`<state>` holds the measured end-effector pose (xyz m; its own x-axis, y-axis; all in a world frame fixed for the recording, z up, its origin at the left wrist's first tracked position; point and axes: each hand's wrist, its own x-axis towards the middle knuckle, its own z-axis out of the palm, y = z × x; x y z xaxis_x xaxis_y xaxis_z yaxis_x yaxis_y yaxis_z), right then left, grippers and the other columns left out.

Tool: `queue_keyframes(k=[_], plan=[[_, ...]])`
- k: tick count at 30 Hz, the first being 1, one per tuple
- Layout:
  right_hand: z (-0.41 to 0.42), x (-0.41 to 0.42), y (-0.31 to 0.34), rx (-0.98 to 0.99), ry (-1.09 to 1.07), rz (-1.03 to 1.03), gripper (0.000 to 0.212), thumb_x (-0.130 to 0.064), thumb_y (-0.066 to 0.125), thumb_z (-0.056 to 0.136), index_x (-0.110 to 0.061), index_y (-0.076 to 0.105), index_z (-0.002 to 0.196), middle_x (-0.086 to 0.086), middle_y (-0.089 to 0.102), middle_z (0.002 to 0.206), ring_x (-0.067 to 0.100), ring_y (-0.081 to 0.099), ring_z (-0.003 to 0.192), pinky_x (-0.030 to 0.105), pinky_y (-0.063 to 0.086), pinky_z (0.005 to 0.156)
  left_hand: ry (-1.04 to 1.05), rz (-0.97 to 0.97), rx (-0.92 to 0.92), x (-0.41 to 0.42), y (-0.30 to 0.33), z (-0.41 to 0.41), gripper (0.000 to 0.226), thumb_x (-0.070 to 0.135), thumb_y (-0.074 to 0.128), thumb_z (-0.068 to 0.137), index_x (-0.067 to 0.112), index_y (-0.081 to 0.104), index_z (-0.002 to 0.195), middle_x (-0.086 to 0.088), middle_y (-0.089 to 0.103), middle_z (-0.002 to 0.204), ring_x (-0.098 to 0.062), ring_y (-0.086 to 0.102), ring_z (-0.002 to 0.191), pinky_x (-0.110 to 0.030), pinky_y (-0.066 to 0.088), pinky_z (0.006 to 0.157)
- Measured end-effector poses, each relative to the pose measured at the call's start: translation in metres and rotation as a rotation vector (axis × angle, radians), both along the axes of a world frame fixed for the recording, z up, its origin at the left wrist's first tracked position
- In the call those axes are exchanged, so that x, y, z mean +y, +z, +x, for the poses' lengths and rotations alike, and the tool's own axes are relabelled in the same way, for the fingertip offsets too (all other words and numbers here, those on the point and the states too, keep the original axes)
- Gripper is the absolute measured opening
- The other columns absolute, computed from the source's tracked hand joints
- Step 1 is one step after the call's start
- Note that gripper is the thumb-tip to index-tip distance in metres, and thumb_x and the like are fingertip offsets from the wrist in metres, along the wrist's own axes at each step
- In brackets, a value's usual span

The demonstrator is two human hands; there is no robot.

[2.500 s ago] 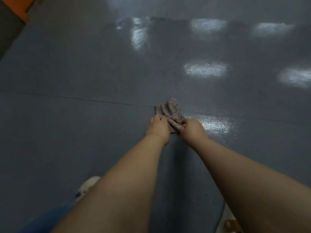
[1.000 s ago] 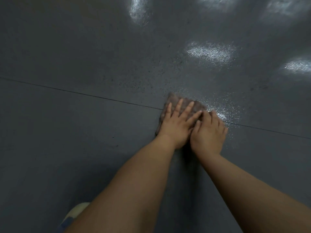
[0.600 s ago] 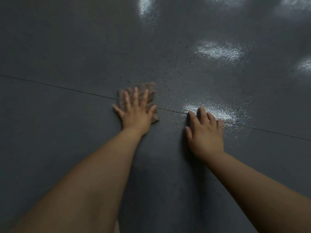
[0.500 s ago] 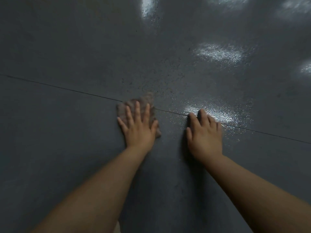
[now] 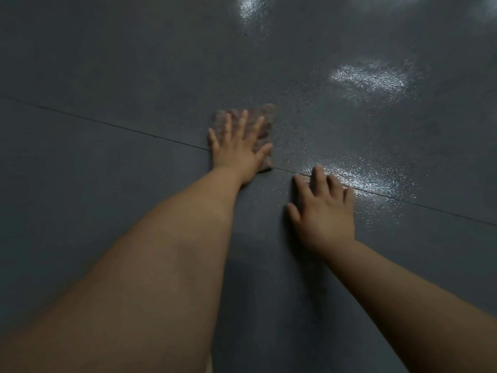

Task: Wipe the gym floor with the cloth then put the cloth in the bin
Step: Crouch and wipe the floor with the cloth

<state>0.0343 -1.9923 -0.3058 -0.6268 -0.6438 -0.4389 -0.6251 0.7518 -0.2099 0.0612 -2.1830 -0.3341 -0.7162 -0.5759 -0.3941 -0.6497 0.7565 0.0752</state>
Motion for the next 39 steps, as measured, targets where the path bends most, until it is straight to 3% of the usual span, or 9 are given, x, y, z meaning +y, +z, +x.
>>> queue_keyframes(k=[3,5,9,13,16,27,33,36,39], plan=[[0.004,-0.011,0.003,-0.022,0.049,0.033,0.062,-0.052,0.035,0.095,-0.033,0.013,0.15,0.005,-0.005,0.16,0.033,0.001,0.145,0.053,0.003,0.114,0.301,-0.024,0.025,-0.01,-0.001,0.031,0.065,0.06,0.021,0.095,0.037,-0.004,0.15,0.004,-0.014,0.159,-0.027,-0.015,0.145,-0.059,-0.008,0.112],[0.006,-0.017,0.004,-0.035,0.042,0.037,0.058,-0.047,0.032,0.097,-0.033,0.012,0.15,0.004,-0.005,0.16,0.032,0.0,0.145,0.054,0.002,0.114,0.388,-0.069,0.026,0.009,-0.002,0.052,0.065,0.058,0.021,0.096,0.035,-0.004,0.15,0.001,-0.013,0.159,-0.03,-0.014,0.145,-0.06,-0.007,0.113],[0.009,-0.025,0.002,-0.023,-0.003,0.027,0.053,-0.037,0.03,0.099,-0.031,0.017,0.149,0.005,0.002,0.16,0.033,0.005,0.144,0.052,0.006,0.115,0.13,-0.124,0.02,0.053,-0.003,0.07,0.063,0.053,0.023,0.097,0.036,-0.008,0.149,-0.001,-0.013,0.159,-0.031,-0.014,0.145,-0.057,-0.012,0.111],[0.014,-0.027,-0.003,0.007,-0.043,0.011,0.051,-0.04,0.031,0.099,-0.03,0.021,0.148,0.005,0.006,0.159,0.035,0.008,0.143,0.05,0.01,0.114,-0.169,-0.074,-0.003,0.014,-0.001,0.054,0.062,0.058,0.022,0.096,0.04,-0.005,0.149,0.002,-0.016,0.158,-0.028,-0.017,0.144,-0.056,-0.013,0.111],[0.016,-0.027,-0.005,0.021,-0.048,0.016,0.053,-0.041,0.031,0.098,-0.03,0.019,0.149,0.005,0.005,0.159,0.035,0.006,0.143,0.05,0.009,0.114,-0.201,-0.043,-0.016,-0.018,0.0,0.043,0.064,0.06,0.022,0.095,0.04,-0.004,0.149,0.003,-0.017,0.158,-0.026,-0.018,0.144,-0.054,-0.013,0.112],[0.017,-0.023,-0.006,0.019,-0.038,0.012,0.054,-0.039,0.031,0.099,-0.029,0.017,0.15,0.007,0.004,0.16,0.035,0.005,0.144,0.05,0.008,0.115,0.5,-0.068,0.003,-0.069,-0.004,0.106,0.065,0.061,0.02,0.095,0.035,-0.003,0.151,0.002,-0.012,0.159,-0.026,-0.014,0.145,-0.053,-0.009,0.114],[0.015,-0.022,-0.006,0.022,-0.01,0.032,0.054,-0.038,0.03,0.099,-0.027,0.015,0.15,0.007,0.003,0.16,0.036,0.005,0.144,0.05,0.008,0.115,0.851,-0.08,0.028,-0.027,-0.005,0.136,0.062,0.057,0.023,0.096,0.034,0.006,0.151,0.001,-0.007,0.16,-0.029,-0.01,0.146,-0.056,-0.006,0.113],[0.014,-0.021,-0.007,0.018,0.0,0.028,0.054,-0.037,0.03,0.099,-0.027,0.015,0.151,0.007,0.003,0.16,0.036,0.005,0.143,0.049,0.009,0.115,0.913,-0.085,0.045,0.014,-0.005,0.131,0.062,0.055,0.025,0.097,0.032,0.007,0.152,-0.001,-0.006,0.16,-0.03,-0.009,0.146,-0.055,-0.007,0.112],[0.013,-0.019,-0.008,0.044,0.018,0.023,0.053,-0.037,0.029,0.099,-0.027,0.018,0.15,0.007,0.007,0.159,0.036,0.01,0.143,0.047,0.015,0.113,0.737,-0.054,0.043,0.066,-0.007,0.115,0.065,0.06,0.014,0.092,0.033,0.005,0.151,-0.004,-0.004,0.16,-0.033,-0.008,0.145,-0.056,-0.008,0.112]])
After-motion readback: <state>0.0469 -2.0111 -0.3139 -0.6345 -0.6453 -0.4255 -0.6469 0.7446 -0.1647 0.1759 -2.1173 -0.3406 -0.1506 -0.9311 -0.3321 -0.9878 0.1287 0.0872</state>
